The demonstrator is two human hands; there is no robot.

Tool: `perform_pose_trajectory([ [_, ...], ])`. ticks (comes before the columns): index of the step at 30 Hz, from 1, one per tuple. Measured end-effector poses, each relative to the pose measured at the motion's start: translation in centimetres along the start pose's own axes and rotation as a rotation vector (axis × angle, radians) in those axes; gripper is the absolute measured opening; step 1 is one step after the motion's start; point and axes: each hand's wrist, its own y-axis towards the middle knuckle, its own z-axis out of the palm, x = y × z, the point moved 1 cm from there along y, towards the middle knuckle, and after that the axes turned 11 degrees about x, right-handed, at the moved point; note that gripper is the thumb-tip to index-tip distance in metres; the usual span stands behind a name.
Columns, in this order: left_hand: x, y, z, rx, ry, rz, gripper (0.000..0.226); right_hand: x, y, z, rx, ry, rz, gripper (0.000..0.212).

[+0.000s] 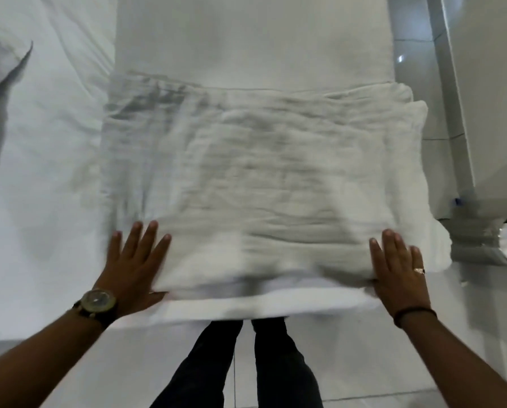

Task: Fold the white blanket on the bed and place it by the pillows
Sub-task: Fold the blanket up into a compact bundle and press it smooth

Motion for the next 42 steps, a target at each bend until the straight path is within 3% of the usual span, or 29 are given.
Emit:
perform_pose_trajectory([
  [2, -0.1, 0.1, -0.3, -0.010, 0.001, -0.062, 0.120, 0.3, 1.8, -0.3, -0.050, -0.014, 0.053, 0.065],
  [7, -1.5, 0.1, -2.3, -0.116, 0.027, -0.141, 0.062, 1.2, 3.8, -2.0, -0.007, -0.052, 0.050, 0.047],
  [9, -2.4, -1.3, -2.2, -0.184, 0.021, -0.164, 0.051, 2.3, 2.7, -3.5, -0.022, -0.041, 0.034, 0.042],
  [12, -3.7, -5.0, -2.7, -0.162, 0.014, -0.225, 0.057, 3.3, -0.6, -6.9, -0.045, -0.006, 0.061, 0.022],
  [15, -4.7, -8.9, -5.0, -0.136, 0.008, -0.295, 0.061, 3.1, -3.6, -10.2, -0.032, 0.101, 0.060, 0.030],
  [19, -6.6, -15.0, -9.1, -0.263, -0.020, -0.375, 0.054, 3.0, -8.0, -15.2, -0.153, 0.169, 0.027, 0.016],
  [23, -8.3, -21.3, -9.4, -0.124, -0.021, -0.429, 0.060, 3.5, -14.8, -17.8, 0.035, 0.171, 0.077, 0.033],
  [28, -10.2, -28.6, -7.3, -0.047, -0.111, -0.409, 0.064, 2.1, -22.9, -18.1, 0.220, 0.271, 0.074, 0.039],
  [33, -9.6, -34.0, -8.9, 0.275, -0.170, -0.311, 0.054, -0.3, -28.5, -20.1, 0.457, 0.267, 0.005, 0.007],
  [35, -9.5, -35.3, -9.3, 0.363, -0.252, -0.229, 0.052, -1.1, -29.6, -21.1, 0.505, 0.272, 0.002, 0.006],
  [38, -9.6, -35.8, -10.3, 0.362, -0.279, -0.207, 0.040, -1.2, -29.8, -22.7, 0.534, 0.235, -0.002, 0.014],
  [42, -7.6, -33.5, -12.9, 0.221, -0.217, -0.284, 0.044, -0.2, -27.1, -25.5, 0.456, 0.247, 0.001, 0.005],
])
